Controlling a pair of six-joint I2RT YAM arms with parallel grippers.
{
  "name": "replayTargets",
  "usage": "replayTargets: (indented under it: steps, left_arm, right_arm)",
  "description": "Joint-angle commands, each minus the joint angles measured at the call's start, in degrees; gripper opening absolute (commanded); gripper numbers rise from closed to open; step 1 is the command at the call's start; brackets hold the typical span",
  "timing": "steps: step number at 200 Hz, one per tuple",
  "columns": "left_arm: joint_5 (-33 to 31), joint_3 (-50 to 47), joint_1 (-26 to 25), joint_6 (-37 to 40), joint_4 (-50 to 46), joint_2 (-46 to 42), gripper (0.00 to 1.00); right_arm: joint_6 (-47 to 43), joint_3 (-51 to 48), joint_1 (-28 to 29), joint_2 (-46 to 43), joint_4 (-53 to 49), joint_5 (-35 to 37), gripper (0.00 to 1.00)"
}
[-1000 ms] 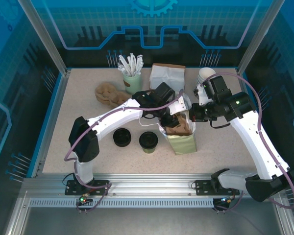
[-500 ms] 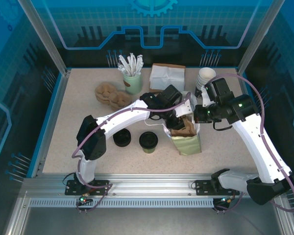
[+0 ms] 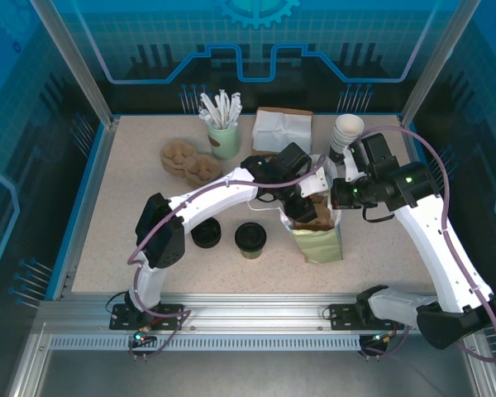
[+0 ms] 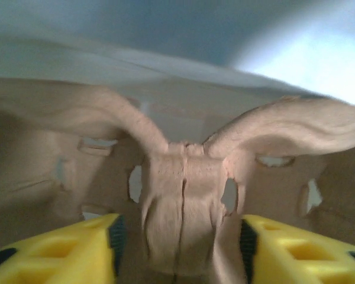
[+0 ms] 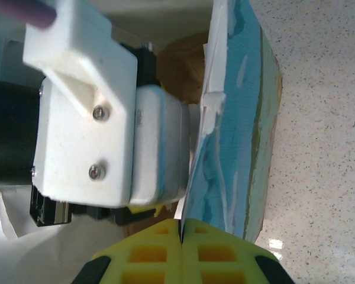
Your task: Pack the takeout coffee
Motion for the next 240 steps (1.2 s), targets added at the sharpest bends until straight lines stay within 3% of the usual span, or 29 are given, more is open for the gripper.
replayTargets:
  steps: [1,86,175,240]
  left_arm:
    - [1.42,2.54,-0.78,0.02,-1.64,0.58,0.67]
    - [-0.77,3.28,-0.78,0.87,-1.56,-3.15,0.88]
    - [-2.47,4.30,-0.78,0.63,-3.79,-8.69,0.92]
    - [-6.68,7.78,-0.83,-4.77,-3.40,-13.38,0.92]
  right_arm:
    - [-1.23,-0.85,-1.10,-1.50,0.33,-1.00,0.00]
    - [-0.56,-1.41,-2.91,-2.07,0.64,-2.90,0.00]
    - [1.68,-1.54,-4.09,-2.91,2.30,-5.01,0.00]
    - [8.65,-4.89,-6.02,-4.99,8.11,-10.12,0.00]
